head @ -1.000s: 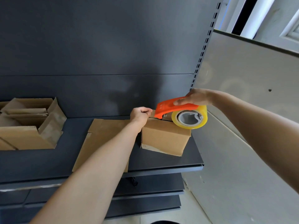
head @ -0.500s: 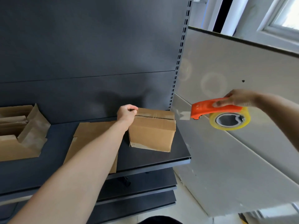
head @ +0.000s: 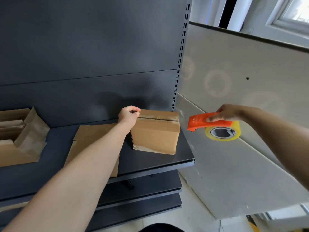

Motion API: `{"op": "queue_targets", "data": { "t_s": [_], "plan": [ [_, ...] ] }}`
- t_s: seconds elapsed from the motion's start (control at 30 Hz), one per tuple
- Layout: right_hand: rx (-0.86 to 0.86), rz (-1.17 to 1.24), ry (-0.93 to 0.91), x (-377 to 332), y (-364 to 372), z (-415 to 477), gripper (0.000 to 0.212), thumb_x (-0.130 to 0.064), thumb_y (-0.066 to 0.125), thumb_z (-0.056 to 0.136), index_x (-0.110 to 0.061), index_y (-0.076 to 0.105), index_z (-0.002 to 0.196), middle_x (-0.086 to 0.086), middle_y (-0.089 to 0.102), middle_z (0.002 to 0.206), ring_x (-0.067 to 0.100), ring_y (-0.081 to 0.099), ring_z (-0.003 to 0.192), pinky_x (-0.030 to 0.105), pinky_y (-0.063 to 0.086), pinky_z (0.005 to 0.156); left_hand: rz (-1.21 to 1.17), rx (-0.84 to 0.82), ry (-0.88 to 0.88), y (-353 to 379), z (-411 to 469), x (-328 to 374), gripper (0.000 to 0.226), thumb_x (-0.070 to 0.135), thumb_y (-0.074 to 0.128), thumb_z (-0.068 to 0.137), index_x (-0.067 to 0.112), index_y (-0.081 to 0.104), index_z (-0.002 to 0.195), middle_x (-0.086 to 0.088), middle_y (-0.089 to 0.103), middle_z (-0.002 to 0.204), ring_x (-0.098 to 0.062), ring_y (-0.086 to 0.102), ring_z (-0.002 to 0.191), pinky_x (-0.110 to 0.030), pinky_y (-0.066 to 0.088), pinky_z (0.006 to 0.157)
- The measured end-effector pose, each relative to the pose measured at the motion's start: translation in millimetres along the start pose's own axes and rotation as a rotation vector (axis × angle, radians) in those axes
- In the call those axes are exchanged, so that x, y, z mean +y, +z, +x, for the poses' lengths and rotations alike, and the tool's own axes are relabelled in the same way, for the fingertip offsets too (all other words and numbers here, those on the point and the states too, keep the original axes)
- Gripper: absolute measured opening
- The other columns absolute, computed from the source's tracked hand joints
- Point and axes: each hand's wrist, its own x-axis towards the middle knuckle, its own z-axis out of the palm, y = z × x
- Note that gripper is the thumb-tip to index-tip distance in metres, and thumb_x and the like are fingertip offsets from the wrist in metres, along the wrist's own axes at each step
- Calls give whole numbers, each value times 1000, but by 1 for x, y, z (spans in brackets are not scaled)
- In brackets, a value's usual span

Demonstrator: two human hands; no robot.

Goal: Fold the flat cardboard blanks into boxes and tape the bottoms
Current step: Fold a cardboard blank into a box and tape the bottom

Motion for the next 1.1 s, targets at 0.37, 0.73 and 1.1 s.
{"op": "queue_targets", "data": {
  "t_s": [0.37,0.73,1.1],
  "plan": [
    [22,-177,-134,-50,7,15,60,-69,66,69,-14,64,93,5,65,87,28,62,85,35,48,78,-25,19,-27,2,1,-1,17,4,58,91,16,70,95,-1,61,91,-10,52,70,-17,43,58],
    [154,-343,-170,-69,10,3,57,-66,67,73,-12,53,87,2,48,68,30,56,77,31,42,67,-8,20,-33,3,-2,2,19,6,54,94,17,69,100,-4,62,94,-10,46,60,-18,36,49],
    [192,-341,-193,-88,13,0,56,-63,67,74,-13,57,97,6,54,87,30,53,80,31,40,69,-3,70,-44,-10,-8,-4,23,7,50,97,16,70,106,-1,59,106,-5,48,68,-15,38,53]
  ]
}}
